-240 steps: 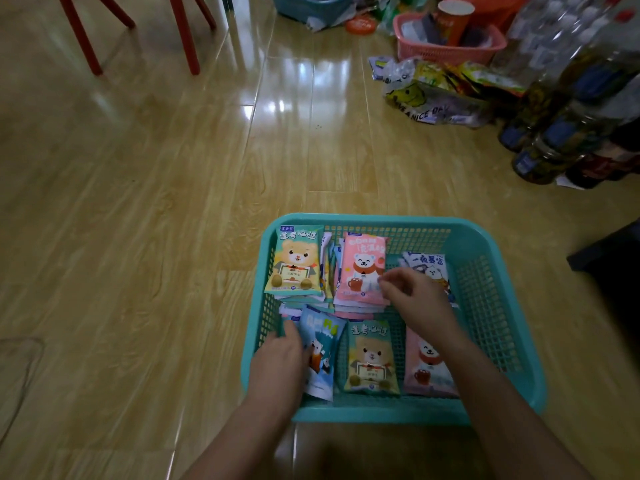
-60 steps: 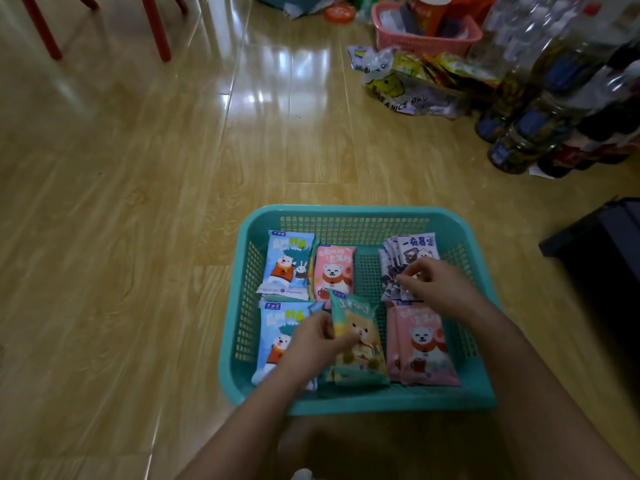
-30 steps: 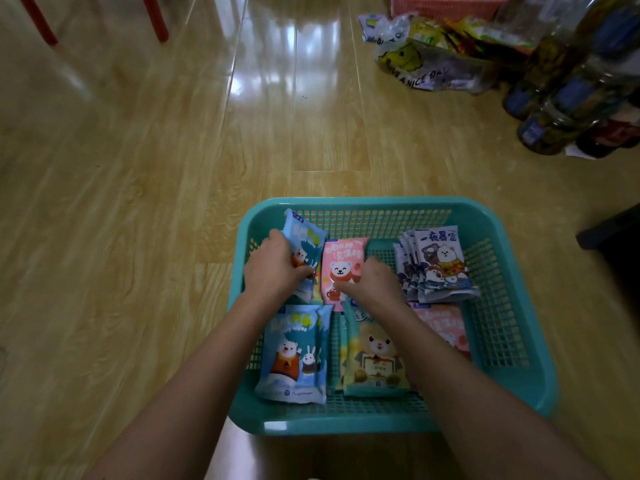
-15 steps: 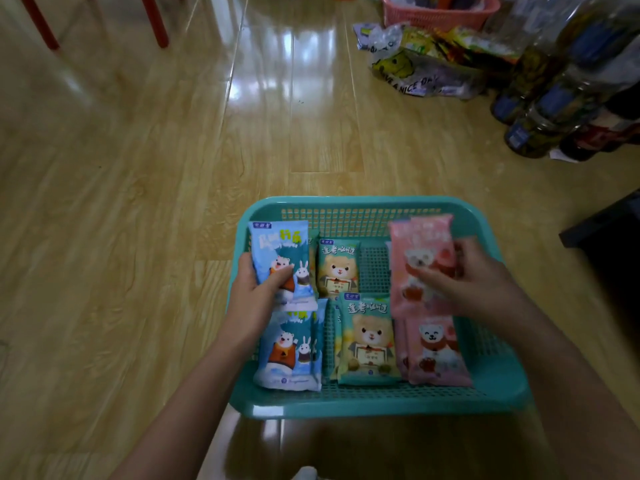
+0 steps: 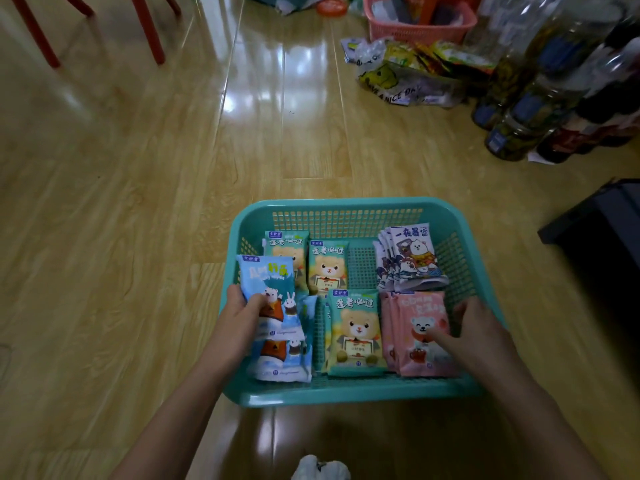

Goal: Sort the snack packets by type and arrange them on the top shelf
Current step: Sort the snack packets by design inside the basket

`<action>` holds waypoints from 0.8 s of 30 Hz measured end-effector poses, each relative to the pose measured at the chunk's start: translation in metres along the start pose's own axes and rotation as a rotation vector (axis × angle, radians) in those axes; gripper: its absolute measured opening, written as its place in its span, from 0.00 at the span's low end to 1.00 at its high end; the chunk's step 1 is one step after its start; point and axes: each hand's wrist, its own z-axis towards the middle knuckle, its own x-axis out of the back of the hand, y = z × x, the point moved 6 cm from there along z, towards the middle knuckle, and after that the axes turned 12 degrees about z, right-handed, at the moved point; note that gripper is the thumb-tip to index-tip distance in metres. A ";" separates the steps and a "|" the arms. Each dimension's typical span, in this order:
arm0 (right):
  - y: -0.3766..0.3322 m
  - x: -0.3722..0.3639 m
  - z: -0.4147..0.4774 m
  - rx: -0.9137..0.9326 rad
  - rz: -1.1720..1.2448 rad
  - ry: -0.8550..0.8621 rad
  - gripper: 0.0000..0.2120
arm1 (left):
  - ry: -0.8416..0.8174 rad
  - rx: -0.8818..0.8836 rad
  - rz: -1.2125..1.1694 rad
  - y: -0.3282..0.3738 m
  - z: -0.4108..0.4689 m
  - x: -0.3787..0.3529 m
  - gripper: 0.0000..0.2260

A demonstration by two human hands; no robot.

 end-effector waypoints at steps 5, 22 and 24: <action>-0.038 0.014 -0.003 0.226 0.048 0.066 0.15 | -0.179 0.100 0.033 -0.018 -0.008 -0.003 0.08; -0.128 -0.101 0.070 0.152 0.082 -0.225 0.33 | 0.135 -0.286 0.986 0.053 0.061 -0.021 0.25; -0.126 -0.115 0.076 0.079 0.044 -0.258 0.42 | 0.095 -0.221 1.001 0.045 0.082 -0.034 0.30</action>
